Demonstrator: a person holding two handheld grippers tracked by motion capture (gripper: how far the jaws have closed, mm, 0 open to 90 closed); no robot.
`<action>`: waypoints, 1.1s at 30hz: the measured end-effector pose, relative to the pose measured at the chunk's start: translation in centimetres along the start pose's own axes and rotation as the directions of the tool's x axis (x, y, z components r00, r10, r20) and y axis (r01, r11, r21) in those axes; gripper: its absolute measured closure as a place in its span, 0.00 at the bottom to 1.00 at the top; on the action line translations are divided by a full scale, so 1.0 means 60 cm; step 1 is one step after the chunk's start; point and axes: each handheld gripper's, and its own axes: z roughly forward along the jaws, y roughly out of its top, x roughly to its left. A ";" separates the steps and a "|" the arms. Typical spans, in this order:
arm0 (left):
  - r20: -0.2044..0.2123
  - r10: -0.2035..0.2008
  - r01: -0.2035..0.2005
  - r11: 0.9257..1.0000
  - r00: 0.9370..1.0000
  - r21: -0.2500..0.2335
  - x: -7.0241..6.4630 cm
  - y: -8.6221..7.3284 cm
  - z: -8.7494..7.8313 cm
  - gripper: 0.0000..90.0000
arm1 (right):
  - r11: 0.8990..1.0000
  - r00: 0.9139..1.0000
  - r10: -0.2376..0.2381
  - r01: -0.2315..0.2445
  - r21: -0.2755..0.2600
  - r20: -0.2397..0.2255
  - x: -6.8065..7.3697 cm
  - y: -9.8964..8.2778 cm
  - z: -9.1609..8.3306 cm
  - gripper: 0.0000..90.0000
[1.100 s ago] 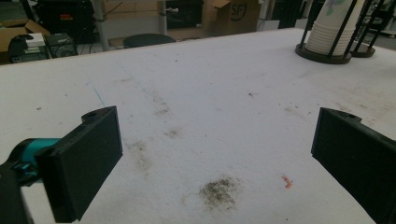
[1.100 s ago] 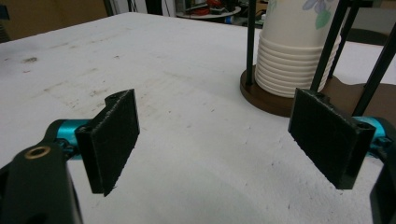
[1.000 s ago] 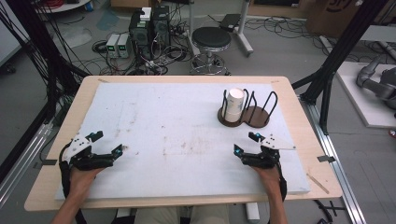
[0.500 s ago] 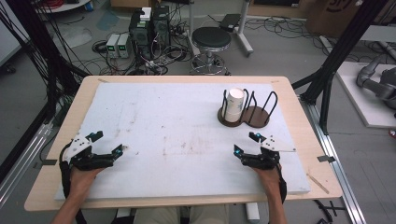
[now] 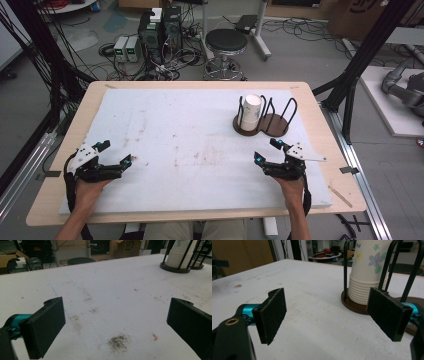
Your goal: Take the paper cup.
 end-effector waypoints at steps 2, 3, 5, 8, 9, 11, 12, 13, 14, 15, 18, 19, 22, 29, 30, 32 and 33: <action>0.002 0.001 -0.001 1.000 1.000 0.000 0.000 0.000 0.000 0.02 | 1.000 1.000 -0.016 0.016 0.001 0.004 0.002 0.014 -0.005 0.18; 0.001 0.000 0.000 1.000 1.000 0.001 0.000 0.000 0.000 0.02 | 1.000 1.000 -0.019 0.019 0.007 0.005 0.004 0.020 -0.006 0.18; 0.002 0.002 -0.002 1.000 1.000 0.000 0.000 0.000 0.000 0.02 | 1.000 1.000 -0.025 0.025 0.010 0.004 0.005 0.028 -0.008 0.18; 0.002 0.003 -0.003 1.000 1.000 0.004 0.000 0.000 0.000 0.02 | 0.999 0.999 -0.032 0.032 0.012 -0.010 0.007 0.038 -0.010 0.18; 0.001 0.006 -0.006 1.000 1.000 0.006 0.000 0.000 0.000 0.02 | 0.999 0.999 -0.037 0.037 0.013 -0.014 0.007 0.042 -0.010 0.18; 0.000 0.007 -0.007 1.000 1.000 0.007 -0.001 0.000 0.000 0.02 | 0.998 0.998 -0.052 0.052 0.022 -0.022 0.006 0.059 -0.012 0.18; 0.000 0.007 -0.007 1.000 1.000 0.007 -0.001 0.000 0.000 0.02 | 0.998 0.998 -0.052 0.052 0.022 -0.022 0.006 0.059 -0.012 0.18; 0.000 0.006 -0.006 1.000 1.000 0.006 0.000 0.000 0.000 0.02 | 0.998 0.998 -0.053 0.054 0.030 -0.025 0.005 0.072 -0.014 0.18; 0.000 0.006 -0.006 1.000 1.000 0.007 0.000 0.000 0.000 0.02 | 0.998 0.998 -0.056 0.056 0.030 -0.024 0.003 0.078 -0.015 0.18; -0.001 0.005 -0.005 1.000 1.000 0.007 0.000 0.000 0.000 0.02 | 0.998 0.998 -0.056 0.057 0.033 -0.020 0.002 0.085 -0.015 0.18; 0.002 0.010 -0.010 1.000 1.000 0.006 -0.001 0.000 0.001 0.02 | 0.998 0.998 -0.057 0.058 0.035 -0.032 -0.005 0.103 -0.016 0.18; 0.000 0.007 -0.007 1.000 1.000 0.006 -0.001 0.000 0.001 0.02 | 0.997 0.998 -0.061 0.063 0.039 -0.030 -0.007 0.109 -0.017 0.18; 0.000 0.006 -0.006 1.000 1.000 0.007 -0.001 0.000 0.001 0.02 | 0.997 0.998 -0.062 0.063 0.042 -0.026 -0.015 0.127 -0.018 0.18; -0.001 0.006 -0.006 1.000 1.000 0.008 -0.001 0.000 0.001 0.02 | 0.994 0.996 -0.087 0.088 0.060 -0.012 -0.042 0.182 -0.020 0.18; -0.001 0.006 -0.006 1.000 1.000 0.008 -0.001 0.000 0.001 0.02 | 0.994 0.996 -0.092 0.093 0.062 -0.013 -0.045 0.187 -0.019 0.18; -0.001 0.006 -0.006 1.000 1.000 0.008 -0.001 0.000 0.001 0.02 | 0.992 0.995 -0.100 0.100 0.073 -0.005 -0.052 0.202 -0.018 0.18; -0.001 0.004 -0.004 1.000 1.000 0.007 -0.001 0.000 0.001 0.02 | 0.992 0.995 -0.102 0.103 0.078 -0.006 -0.055 0.208 -0.017 0.18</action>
